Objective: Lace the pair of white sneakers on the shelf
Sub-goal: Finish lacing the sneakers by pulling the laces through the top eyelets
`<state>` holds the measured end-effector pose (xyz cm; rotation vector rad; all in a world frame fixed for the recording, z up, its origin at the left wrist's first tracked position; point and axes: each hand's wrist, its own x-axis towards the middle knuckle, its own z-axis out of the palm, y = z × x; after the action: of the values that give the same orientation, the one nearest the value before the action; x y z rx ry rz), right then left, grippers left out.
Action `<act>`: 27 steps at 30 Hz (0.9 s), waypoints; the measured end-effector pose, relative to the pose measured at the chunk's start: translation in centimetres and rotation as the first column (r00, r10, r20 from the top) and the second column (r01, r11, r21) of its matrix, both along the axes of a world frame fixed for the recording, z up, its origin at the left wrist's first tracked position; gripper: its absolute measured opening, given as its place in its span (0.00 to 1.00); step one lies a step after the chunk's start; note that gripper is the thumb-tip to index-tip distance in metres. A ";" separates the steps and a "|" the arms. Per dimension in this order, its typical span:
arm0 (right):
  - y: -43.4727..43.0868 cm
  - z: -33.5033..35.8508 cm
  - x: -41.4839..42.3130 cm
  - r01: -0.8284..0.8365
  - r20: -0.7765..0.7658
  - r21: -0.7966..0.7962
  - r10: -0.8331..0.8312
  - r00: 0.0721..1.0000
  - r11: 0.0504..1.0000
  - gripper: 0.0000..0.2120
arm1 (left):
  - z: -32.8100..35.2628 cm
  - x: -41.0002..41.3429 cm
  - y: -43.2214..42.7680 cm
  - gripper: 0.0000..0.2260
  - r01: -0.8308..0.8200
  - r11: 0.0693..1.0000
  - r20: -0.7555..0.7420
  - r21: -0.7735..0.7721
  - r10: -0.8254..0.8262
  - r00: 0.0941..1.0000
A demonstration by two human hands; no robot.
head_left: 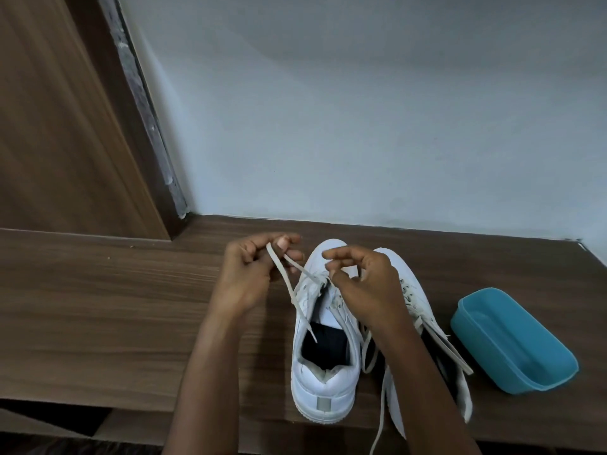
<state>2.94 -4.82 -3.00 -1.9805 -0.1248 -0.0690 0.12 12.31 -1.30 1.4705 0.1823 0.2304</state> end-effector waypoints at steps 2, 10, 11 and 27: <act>-0.4 -0.6 0.2 -0.032 -0.046 -0.068 0.029 0.999 0.997 0.08 | 0.2 0.0 0.2 0.09 -0.058 0.992 0.047 -0.115 0.063 0.997; 0.2 -1.1 0.3 0.035 0.045 -0.274 -0.023 0.999 0.961 0.05 | 1.2 -0.1 1.6 0.13 -0.169 0.962 0.144 -0.215 0.202 0.969; 0.1 -1.2 0.4 0.037 0.053 -0.287 -0.023 0.998 0.957 0.06 | 0.9 -0.2 2.0 0.13 -0.165 0.975 0.150 -0.145 0.187 0.971; -1.3 -0.8 0.5 -0.052 -0.090 -0.216 0.033 0.995 0.975 0.12 | -2.8 0.6 1.3 0.10 0.139 0.599 -0.126 0.789 -0.064 0.990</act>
<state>3.39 -6.13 -3.82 -2.1961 -0.1234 0.0606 0.68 13.60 -4.09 2.4010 0.0525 0.1556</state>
